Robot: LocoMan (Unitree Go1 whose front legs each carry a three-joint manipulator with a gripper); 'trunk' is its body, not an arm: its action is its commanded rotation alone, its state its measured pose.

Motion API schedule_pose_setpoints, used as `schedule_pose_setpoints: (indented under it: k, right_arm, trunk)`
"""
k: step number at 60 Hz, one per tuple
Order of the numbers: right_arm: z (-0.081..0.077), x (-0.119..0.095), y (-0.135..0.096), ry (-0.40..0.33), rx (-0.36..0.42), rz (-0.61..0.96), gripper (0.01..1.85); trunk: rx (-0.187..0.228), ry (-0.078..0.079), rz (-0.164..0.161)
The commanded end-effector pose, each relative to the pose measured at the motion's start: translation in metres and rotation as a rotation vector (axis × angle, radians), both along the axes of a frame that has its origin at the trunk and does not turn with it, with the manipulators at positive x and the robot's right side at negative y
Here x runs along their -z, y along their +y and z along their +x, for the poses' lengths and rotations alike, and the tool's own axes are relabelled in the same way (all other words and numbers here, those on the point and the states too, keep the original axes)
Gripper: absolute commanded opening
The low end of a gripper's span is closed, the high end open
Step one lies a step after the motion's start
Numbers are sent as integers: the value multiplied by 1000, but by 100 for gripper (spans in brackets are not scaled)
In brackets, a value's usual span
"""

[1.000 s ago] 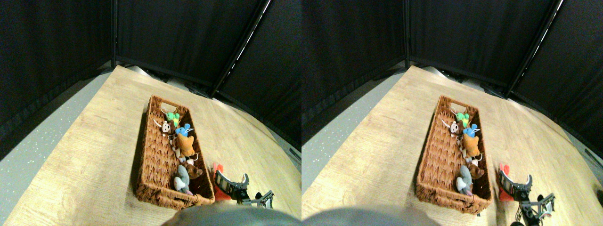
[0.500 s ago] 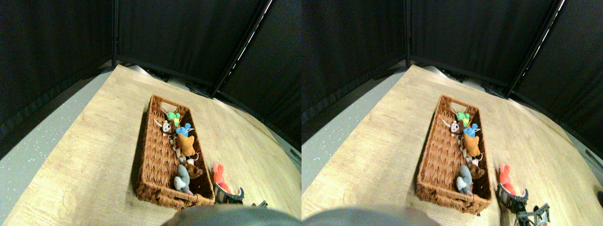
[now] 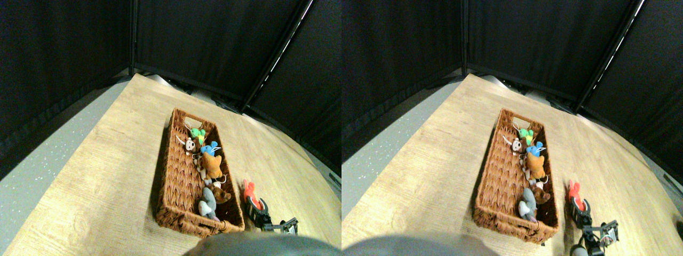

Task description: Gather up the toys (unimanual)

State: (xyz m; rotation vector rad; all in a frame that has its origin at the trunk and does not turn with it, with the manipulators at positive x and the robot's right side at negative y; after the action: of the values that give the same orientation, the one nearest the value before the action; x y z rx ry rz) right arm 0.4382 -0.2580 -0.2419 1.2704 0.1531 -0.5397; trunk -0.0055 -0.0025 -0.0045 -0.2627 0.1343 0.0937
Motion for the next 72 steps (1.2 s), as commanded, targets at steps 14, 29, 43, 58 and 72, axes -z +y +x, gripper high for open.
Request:
schedule_pose_setpoints:
  k: [14,29,43,58,72]
  right_arm:
    - [20,-41,9,-121,-38,-98,11]
    - [47,-87,38,-232,-224,-123,7]
    - [56,-114,72,-270,-314,-153,6]
    - [63,-133,100,-270,-387,-203,6]
    - [74,-152,124,-271,-482,-205,6]
  trunk:
    - [-11,-2,-10]
    - [-31,-30,-28]
    - [-68,-44,-58]
    - [-105,-59,-87]
    - [-135,-70,-111]
